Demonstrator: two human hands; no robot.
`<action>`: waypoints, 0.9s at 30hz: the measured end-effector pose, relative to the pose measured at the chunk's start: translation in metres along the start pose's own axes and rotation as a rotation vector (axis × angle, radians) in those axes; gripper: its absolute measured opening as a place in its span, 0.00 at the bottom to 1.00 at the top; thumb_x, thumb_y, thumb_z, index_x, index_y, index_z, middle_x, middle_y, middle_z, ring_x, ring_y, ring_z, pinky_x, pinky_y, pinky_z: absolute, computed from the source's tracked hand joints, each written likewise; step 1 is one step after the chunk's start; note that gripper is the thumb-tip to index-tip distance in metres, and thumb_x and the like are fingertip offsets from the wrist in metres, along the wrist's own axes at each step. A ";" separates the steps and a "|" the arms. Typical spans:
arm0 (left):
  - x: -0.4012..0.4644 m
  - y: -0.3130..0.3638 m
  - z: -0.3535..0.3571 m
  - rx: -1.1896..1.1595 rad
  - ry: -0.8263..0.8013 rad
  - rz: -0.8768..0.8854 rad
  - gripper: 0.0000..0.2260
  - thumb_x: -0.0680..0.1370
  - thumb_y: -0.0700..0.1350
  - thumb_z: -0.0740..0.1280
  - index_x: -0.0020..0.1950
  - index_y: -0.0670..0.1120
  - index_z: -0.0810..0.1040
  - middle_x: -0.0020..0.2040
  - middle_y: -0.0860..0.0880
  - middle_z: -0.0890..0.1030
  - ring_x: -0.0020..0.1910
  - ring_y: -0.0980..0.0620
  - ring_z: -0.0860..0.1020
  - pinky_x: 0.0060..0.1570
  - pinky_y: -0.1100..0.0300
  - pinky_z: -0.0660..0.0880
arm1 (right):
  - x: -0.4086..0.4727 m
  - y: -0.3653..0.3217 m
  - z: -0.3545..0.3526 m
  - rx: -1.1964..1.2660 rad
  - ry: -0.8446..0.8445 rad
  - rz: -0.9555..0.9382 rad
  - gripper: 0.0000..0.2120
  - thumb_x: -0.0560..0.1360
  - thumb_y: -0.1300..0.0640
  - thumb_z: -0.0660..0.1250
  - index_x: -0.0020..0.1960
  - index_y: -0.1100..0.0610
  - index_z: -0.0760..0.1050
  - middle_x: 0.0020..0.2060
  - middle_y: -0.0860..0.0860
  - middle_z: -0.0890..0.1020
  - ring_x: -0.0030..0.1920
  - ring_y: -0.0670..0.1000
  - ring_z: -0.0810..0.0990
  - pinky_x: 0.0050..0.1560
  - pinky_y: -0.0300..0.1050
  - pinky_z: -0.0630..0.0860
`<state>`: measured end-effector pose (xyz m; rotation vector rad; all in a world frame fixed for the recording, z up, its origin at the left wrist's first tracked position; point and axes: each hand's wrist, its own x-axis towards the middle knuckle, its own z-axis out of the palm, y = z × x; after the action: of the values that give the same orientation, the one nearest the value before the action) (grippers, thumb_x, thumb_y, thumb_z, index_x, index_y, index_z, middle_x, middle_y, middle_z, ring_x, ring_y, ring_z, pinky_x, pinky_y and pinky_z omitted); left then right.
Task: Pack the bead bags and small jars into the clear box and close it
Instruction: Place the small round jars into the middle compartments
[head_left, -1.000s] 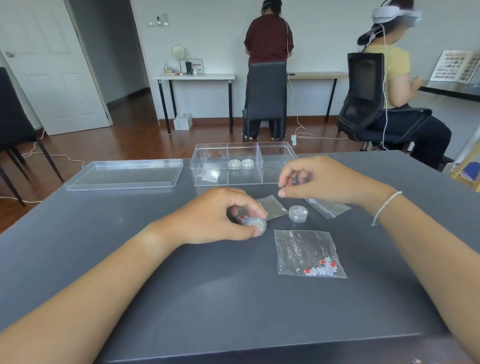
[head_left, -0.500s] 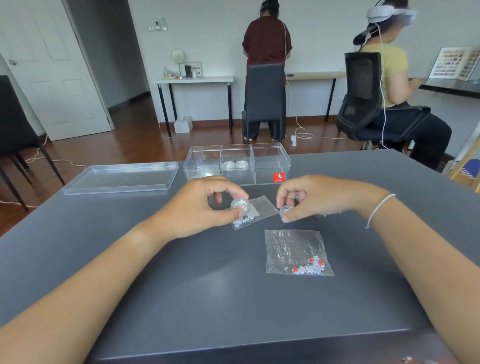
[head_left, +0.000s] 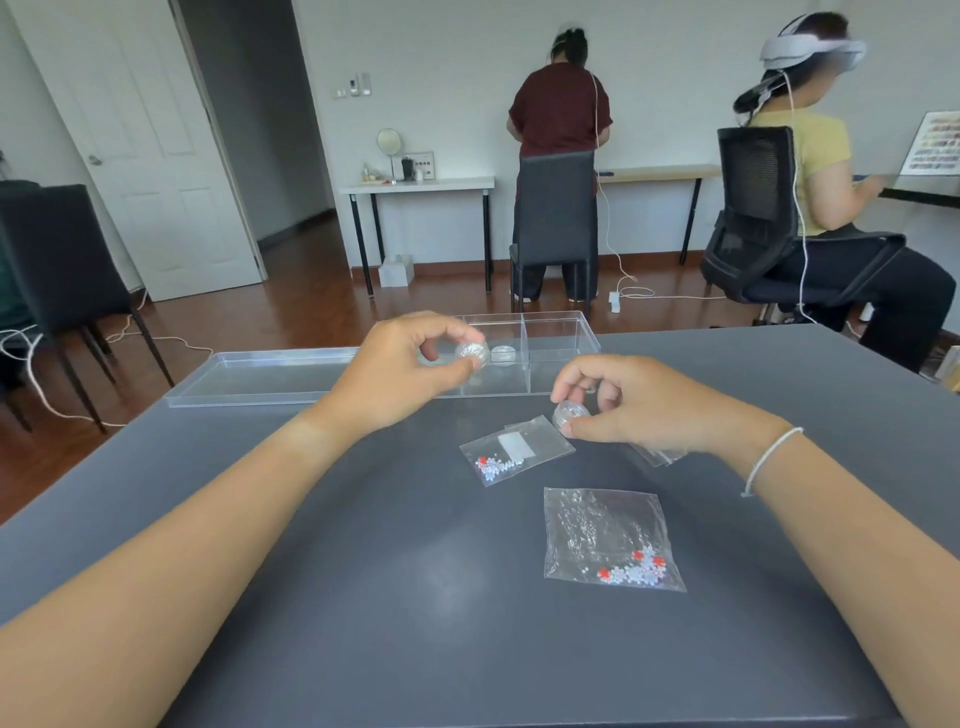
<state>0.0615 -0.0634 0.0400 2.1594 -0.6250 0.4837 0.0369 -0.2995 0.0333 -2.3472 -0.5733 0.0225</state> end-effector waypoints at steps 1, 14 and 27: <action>0.008 0.001 0.000 -0.001 -0.007 -0.016 0.06 0.70 0.45 0.71 0.43 0.57 0.80 0.41 0.61 0.80 0.32 0.59 0.68 0.35 0.74 0.65 | 0.000 -0.001 0.001 0.001 0.019 -0.008 0.08 0.68 0.53 0.71 0.45 0.46 0.75 0.42 0.42 0.77 0.27 0.41 0.67 0.32 0.29 0.66; 0.094 -0.005 0.003 0.293 -0.457 -0.256 0.02 0.68 0.48 0.73 0.37 0.54 0.82 0.29 0.61 0.80 0.28 0.62 0.75 0.30 0.69 0.69 | 0.001 -0.001 0.004 0.024 0.062 -0.070 0.10 0.69 0.52 0.70 0.45 0.42 0.72 0.46 0.44 0.77 0.28 0.39 0.68 0.36 0.29 0.67; 0.103 -0.016 0.016 0.491 -0.632 -0.318 0.05 0.70 0.43 0.71 0.41 0.53 0.82 0.38 0.62 0.78 0.44 0.59 0.75 0.48 0.63 0.67 | 0.003 0.001 0.004 0.003 0.056 -0.071 0.11 0.68 0.51 0.71 0.47 0.42 0.72 0.46 0.44 0.77 0.30 0.38 0.70 0.36 0.29 0.67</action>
<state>0.1554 -0.0953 0.0759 2.8421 -0.5048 -0.2679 0.0393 -0.2965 0.0305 -2.3150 -0.6281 -0.0741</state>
